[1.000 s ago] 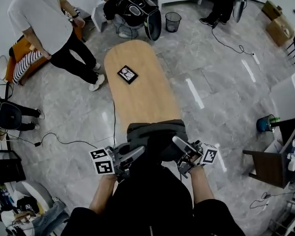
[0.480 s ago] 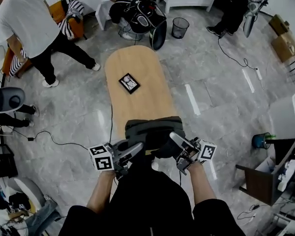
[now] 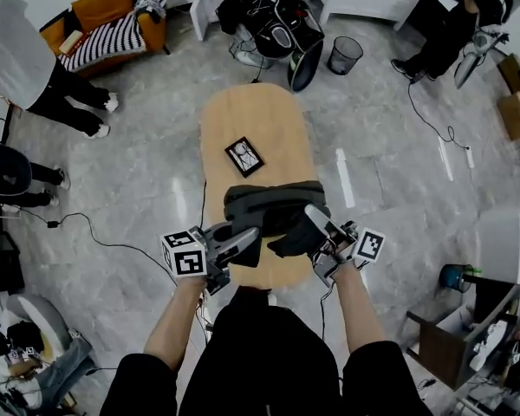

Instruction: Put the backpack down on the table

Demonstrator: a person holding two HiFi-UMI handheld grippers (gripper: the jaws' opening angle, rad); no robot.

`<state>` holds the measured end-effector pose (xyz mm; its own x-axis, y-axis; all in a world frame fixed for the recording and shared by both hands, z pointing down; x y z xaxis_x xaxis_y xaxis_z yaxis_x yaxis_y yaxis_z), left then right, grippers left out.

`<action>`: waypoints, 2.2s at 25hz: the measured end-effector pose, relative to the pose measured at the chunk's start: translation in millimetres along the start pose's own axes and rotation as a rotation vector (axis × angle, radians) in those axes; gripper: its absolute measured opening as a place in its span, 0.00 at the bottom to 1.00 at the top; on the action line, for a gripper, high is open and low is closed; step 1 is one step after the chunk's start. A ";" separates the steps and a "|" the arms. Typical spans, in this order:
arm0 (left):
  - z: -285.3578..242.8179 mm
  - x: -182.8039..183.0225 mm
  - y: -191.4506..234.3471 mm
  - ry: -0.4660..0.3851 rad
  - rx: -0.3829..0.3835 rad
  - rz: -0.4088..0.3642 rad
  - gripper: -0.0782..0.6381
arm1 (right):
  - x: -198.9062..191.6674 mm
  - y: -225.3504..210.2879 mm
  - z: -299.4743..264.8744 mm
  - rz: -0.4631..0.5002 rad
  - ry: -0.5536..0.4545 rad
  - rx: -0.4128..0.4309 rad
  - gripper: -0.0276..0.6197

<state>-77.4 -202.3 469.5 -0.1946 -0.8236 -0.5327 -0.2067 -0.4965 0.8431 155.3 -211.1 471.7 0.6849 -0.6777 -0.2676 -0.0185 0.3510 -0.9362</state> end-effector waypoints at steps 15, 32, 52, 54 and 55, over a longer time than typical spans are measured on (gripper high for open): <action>-17.8 60.8 85.1 -0.068 0.004 -0.014 0.18 | 47.0 -62.8 -76.3 0.011 0.085 -0.049 0.11; -2.2 -43.6 100.6 -0.006 0.236 0.014 0.16 | 2.5 -99.0 -7.7 0.323 0.452 -0.410 0.43; 60.4 -130.9 39.6 -0.056 0.644 -0.228 0.39 | -84.5 -98.1 62.8 0.150 0.497 -0.376 0.19; 73.0 -139.2 34.2 -0.136 0.698 -0.188 0.39 | -92.1 -97.2 73.5 0.153 0.510 -0.382 0.18; 77.6 -144.8 30.0 -0.157 0.711 -0.172 0.40 | -96.3 -95.9 79.7 0.155 0.518 -0.382 0.18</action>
<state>-129.8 -76.6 566.2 -0.2270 -0.6752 -0.7018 -0.8060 -0.2743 0.5245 149.1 -127.9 605.4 0.2168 -0.8944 -0.3912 -0.4106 0.2800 -0.8677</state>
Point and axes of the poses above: the fingertips, and each gripper's own axes: z backward along the fingers, y to its left, x out of its top, the point moved 7 cm from there along z, backward along the fingers, and after that the axes turned 4 degrees about z, right-handed, at the moved point
